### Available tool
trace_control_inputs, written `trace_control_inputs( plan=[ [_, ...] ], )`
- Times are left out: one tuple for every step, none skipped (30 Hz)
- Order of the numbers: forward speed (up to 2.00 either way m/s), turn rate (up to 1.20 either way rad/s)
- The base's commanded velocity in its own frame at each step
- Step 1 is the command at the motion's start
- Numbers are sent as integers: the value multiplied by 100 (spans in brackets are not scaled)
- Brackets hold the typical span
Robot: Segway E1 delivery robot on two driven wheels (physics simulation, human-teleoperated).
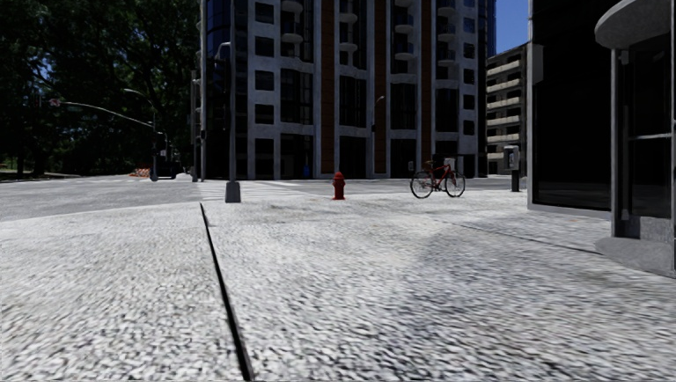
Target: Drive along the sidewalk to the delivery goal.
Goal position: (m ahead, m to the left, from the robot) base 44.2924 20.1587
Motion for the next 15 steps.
trace_control_inputs(
  plan=[
    [200,0],
    [200,0],
    [200,0],
    [200,0],
    [200,0],
    [200,0],
    [200,0],
    [200,0],
    [200,0],
    [200,0],
    [200,0],
    [200,0],
    [200,0],
    [200,0],
    [200,0]
  ],
)
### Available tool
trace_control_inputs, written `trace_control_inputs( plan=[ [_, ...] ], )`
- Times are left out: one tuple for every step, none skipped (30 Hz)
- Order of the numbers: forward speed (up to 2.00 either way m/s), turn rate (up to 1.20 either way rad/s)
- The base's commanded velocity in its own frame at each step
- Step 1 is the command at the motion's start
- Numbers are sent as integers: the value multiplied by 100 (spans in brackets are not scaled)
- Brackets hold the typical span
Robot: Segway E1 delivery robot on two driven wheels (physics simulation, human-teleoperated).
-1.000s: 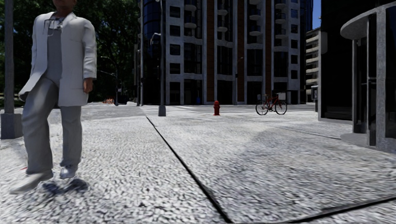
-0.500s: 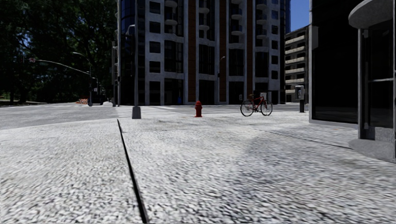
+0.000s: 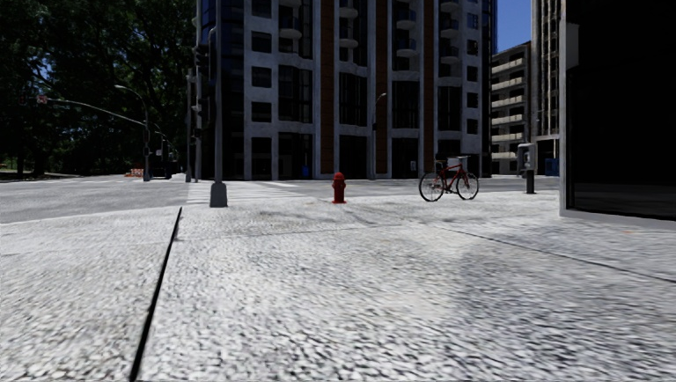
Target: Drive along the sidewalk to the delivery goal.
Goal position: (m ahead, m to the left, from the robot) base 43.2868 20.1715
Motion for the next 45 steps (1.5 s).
trace_control_inputs(
  plan=[
    [200,0],
    [200,0],
    [200,0],
    [200,0],
    [200,0],
    [200,0],
    [200,0],
    [200,0],
    [200,0],
    [200,0],
    [200,0],
    [200,0],
    [200,0],
    [200,0],
    [200,0],
    [200,0],
    [200,0],
    [200,0],
    [200,0],
    [200,0],
    [200,0],
    [200,0],
    [200,0],
    [200,0],
    [200,0],
    [200,0],
    [200,0],
    [200,0],
    [200,0],
    [200,0],
    [200,0],
    [200,0],
    [200,0],
    [200,0],
    [200,0],
    [200,0],
    [200,0],
    [200,0],
    [200,0],
    [200,0],
    [200,0],
    [200,0],
    [200,0],
    [200,0],
    [200,0]
  ],
)
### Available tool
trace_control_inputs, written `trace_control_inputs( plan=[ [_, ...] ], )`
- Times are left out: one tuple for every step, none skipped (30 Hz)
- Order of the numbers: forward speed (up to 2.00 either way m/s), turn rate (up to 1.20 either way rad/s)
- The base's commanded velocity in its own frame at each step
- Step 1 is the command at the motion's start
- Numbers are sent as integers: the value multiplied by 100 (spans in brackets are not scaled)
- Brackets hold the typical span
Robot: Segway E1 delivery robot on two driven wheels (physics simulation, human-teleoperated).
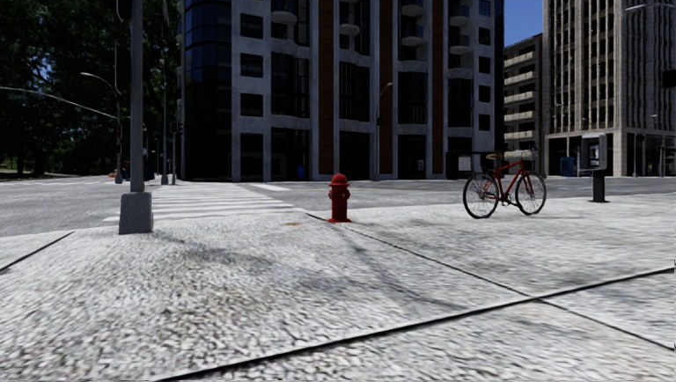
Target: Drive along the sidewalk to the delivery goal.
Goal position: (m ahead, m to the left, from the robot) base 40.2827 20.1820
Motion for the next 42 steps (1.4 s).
trace_control_inputs(
  plan=[
    [200,0],
    [200,0],
    [200,0],
    [200,0],
    [200,0],
    [200,0],
    [200,15],
    [200,39],
    [200,57],
    [200,69],
    [200,79],
    [200,83],
    [200,84],
    [200,84],
    [200,84],
    [200,84],
    [200,84],
    [200,84],
    [200,84],
    [200,84],
    [200,84],
    [200,84],
    [200,84],
    [200,84],
    [200,84],
    [200,81],
    [200,36],
    [200,20],
    [200,5],
    [200,1],
    [200,0],
    [200,0],
    [200,0],
    [200,0],
    [200,0],
    [200,0],
    [200,0],
    [200,0],
    [200,0],
    [200,0],
    [200,-23],
    [200,-23]
  ],
)
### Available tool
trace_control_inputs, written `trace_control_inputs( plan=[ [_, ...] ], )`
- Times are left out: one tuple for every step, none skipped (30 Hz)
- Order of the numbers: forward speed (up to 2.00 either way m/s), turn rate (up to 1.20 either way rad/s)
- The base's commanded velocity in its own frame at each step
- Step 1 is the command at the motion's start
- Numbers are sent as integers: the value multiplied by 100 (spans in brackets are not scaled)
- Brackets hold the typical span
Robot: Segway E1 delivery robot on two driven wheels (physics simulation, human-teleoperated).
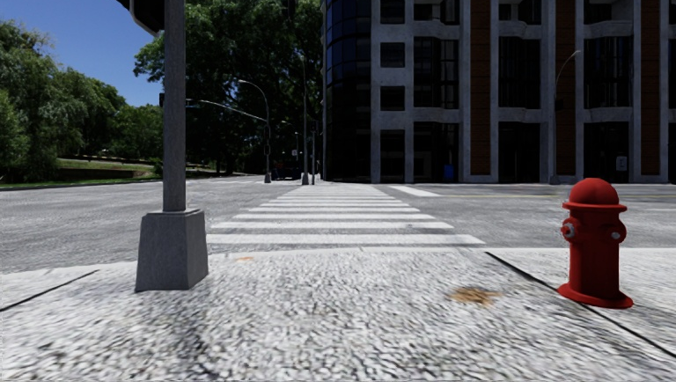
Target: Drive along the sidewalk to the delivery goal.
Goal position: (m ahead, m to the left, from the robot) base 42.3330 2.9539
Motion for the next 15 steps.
trace_control_inputs(
  plan=[
    [200,-71],
    [200,-85],
    [200,-89],
    [200,-76],
    [200,-76],
    [200,0],
    [200,0],
    [200,0],
    [200,0],
    [200,0],
    [200,0],
    [200,0],
    [200,0],
    [200,0],
    [200,0]
  ],
)
